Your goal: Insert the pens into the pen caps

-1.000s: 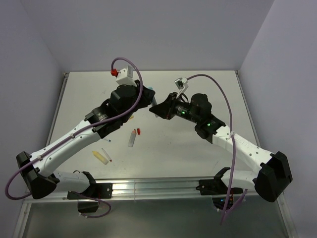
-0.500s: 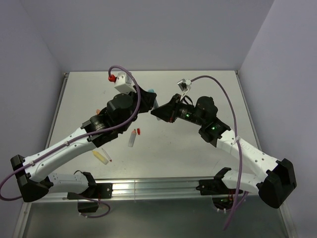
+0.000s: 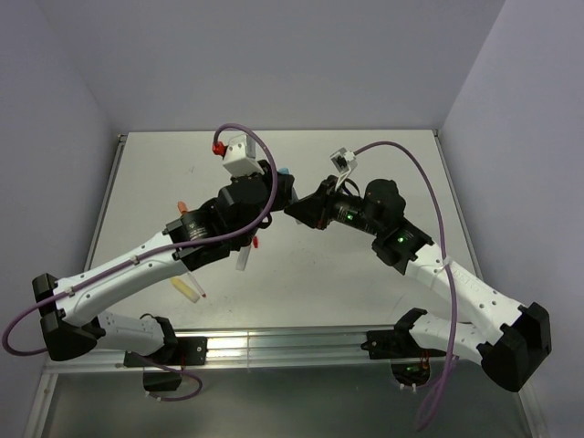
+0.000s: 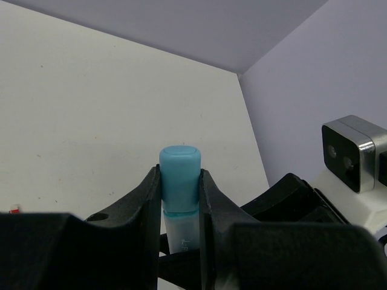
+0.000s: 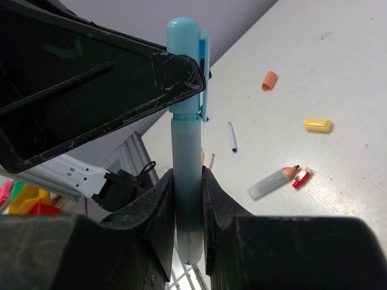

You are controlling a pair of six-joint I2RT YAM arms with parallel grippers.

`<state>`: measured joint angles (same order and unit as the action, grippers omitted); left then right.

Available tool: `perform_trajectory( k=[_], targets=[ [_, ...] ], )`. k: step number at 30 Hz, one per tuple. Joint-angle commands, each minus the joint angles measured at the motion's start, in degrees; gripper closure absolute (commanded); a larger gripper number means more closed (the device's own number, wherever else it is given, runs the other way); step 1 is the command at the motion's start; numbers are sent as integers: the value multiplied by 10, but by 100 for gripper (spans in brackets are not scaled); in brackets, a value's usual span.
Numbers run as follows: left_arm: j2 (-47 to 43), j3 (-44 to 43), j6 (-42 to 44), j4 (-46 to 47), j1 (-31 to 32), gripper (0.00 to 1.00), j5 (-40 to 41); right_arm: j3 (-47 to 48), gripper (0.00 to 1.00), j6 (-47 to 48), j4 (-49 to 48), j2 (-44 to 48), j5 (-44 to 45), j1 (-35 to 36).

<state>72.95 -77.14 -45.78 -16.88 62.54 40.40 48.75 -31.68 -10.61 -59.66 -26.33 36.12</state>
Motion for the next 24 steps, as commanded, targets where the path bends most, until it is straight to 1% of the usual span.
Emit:
perform_trajectory(
  k=[1, 6, 9, 15, 20, 24],
  targets=[
    [8, -11, -14, -120, 54, 100, -80, 54, 100, 29, -73, 8, 170, -28],
    [21, -27, -21, -142, 62, 100, -74, 58, 100, 36, -68, 5, 183, -27],
    [26, -25, -17, -137, 67, 100, -74, 66, 100, 29, -69, 0, 178, -27],
    [26, -12, -19, -127, 73, 100, -73, 83, 100, 2, -77, -8, 151, -29],
    [12, 2, -23, -111, 79, 100, -76, 84, 100, -35, -110, -17, 103, -44],
    [12, 2, -26, -113, 89, 100, -70, 91, 100, -39, -114, -18, 105, -46]
  ],
)
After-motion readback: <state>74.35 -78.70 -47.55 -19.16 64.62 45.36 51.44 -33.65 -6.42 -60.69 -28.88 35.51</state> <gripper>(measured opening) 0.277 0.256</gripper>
